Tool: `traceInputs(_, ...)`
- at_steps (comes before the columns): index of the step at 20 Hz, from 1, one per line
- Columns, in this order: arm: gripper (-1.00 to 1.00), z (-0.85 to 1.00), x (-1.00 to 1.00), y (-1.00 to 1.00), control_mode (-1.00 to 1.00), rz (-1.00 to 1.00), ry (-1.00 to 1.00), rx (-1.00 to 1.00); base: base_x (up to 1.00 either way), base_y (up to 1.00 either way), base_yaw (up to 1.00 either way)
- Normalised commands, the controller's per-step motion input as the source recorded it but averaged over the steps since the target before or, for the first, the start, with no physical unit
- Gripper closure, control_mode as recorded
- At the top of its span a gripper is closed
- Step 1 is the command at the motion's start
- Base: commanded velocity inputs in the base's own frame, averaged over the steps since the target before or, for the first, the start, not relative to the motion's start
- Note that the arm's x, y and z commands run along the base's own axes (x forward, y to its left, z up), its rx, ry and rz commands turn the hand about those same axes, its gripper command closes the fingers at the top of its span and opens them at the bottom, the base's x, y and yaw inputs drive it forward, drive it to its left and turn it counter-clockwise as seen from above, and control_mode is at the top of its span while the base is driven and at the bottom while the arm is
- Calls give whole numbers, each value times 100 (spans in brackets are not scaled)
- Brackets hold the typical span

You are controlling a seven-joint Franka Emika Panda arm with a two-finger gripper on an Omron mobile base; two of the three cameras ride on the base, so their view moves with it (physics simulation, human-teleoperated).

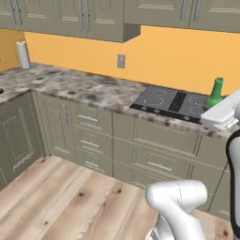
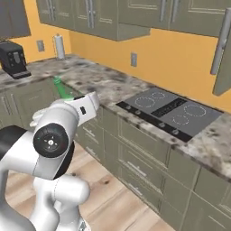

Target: Get the candle and the beer from the cabinet and move them to the dining counter.

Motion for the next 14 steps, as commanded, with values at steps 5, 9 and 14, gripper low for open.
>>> traceInputs(5, 100, 0, 0, 0, 100, 0, 0, 0, -1, 52, 57)
traceInputs(9, 100, 0, 0, 0, 100, 0, 0, 0, -10, 25, 53)
traceInputs(14, 100, 0, 0, 0, 100, 0, 0, 0, -13, 0, 52)
